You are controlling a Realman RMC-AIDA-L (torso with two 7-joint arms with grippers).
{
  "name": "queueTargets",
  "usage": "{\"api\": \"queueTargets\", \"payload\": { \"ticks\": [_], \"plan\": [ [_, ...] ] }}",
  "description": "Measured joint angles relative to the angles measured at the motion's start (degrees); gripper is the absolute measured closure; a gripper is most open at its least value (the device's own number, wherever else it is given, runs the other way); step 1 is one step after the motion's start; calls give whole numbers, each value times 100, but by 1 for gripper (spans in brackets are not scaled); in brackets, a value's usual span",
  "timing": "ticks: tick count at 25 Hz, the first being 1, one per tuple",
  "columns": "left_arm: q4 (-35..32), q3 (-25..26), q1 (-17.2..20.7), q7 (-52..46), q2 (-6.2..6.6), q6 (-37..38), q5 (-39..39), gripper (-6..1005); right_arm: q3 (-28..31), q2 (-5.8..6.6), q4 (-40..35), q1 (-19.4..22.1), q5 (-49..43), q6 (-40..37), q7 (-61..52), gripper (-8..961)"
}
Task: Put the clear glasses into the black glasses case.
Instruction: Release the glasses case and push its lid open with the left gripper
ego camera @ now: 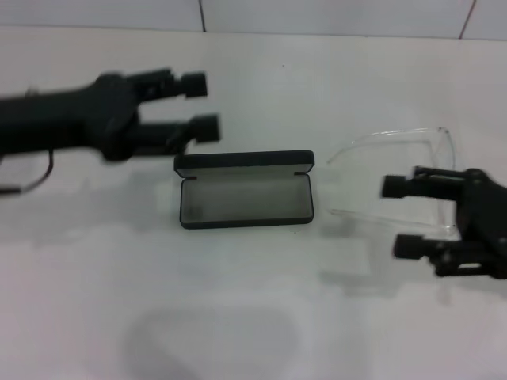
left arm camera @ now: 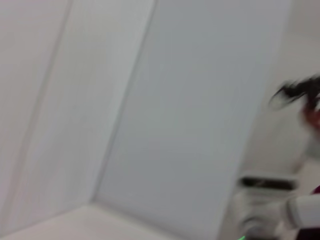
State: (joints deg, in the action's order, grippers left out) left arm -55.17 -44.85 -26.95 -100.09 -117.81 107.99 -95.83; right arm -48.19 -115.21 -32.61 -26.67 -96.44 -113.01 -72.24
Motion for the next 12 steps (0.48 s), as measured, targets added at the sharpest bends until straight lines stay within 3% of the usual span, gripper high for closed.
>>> {"api": "queueTargets", "payload": {
  "ticks": [2,5,8,12],
  "plan": [
    [-1137,-197,-2,-698,-129,-413,-543,138,251,29,-36,156,1,-33,0,201],
    [-2308,-808,-6,-1263,-173,-915,-1503,139,699,92,-62,395,3,-152,50,201],
    [-2901,-1576,-104,-1474,-166,-1287,-2443,140,1274,176,-48,632,3,-357,86,201],
    [-3063,-2519,-360,-1562,-183,-1737,-3391,153,2051,265,-5,927,7,-715,135,201]
  ]
}}
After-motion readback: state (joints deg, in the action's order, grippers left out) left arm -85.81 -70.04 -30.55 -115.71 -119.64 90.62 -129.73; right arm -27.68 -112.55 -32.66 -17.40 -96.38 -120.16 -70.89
